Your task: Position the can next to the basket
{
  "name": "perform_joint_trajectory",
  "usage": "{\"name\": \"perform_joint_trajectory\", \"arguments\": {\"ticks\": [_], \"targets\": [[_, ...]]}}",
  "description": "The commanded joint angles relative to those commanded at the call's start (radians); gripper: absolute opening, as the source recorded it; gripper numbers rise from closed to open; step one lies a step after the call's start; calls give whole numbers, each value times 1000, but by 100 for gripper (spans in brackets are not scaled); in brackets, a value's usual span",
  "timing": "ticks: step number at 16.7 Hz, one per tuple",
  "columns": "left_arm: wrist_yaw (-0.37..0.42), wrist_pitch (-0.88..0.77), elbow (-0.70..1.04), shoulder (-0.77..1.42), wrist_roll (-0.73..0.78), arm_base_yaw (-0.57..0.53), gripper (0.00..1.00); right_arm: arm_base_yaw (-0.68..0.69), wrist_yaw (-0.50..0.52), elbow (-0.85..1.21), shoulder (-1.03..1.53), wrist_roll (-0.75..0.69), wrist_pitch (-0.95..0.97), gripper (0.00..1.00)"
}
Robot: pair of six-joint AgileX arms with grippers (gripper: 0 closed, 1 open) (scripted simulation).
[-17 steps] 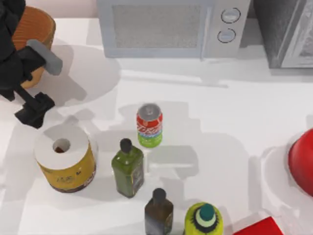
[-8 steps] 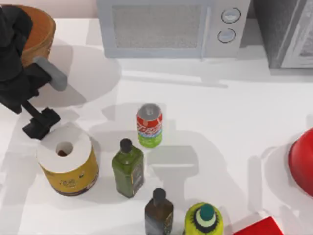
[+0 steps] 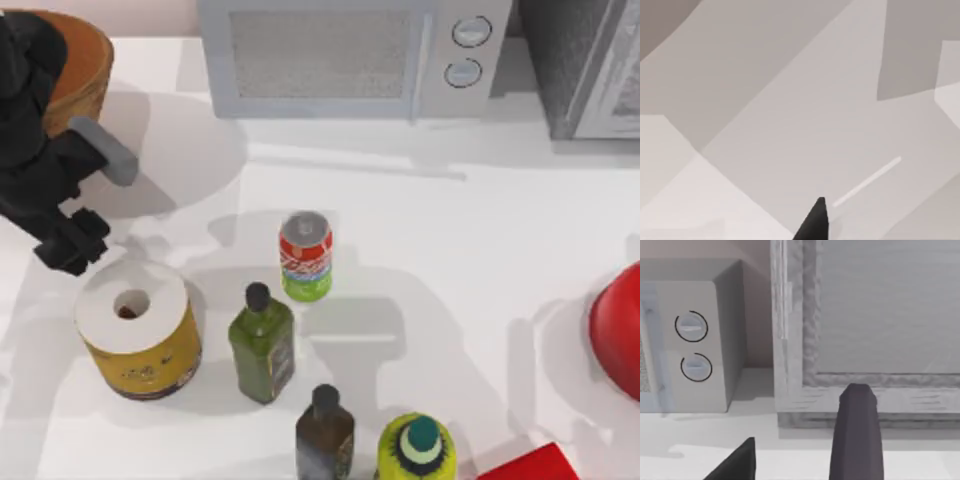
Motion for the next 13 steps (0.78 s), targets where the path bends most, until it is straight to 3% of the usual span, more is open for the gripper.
{"name": "perform_joint_trajectory", "arguments": {"ticks": [5,13], "targets": [[0,0,0,0,0,0,2,0,0,0,0,0,0,100],[0,0,0,0,0,0,0,0,0,0,0,0,0,100]]}}
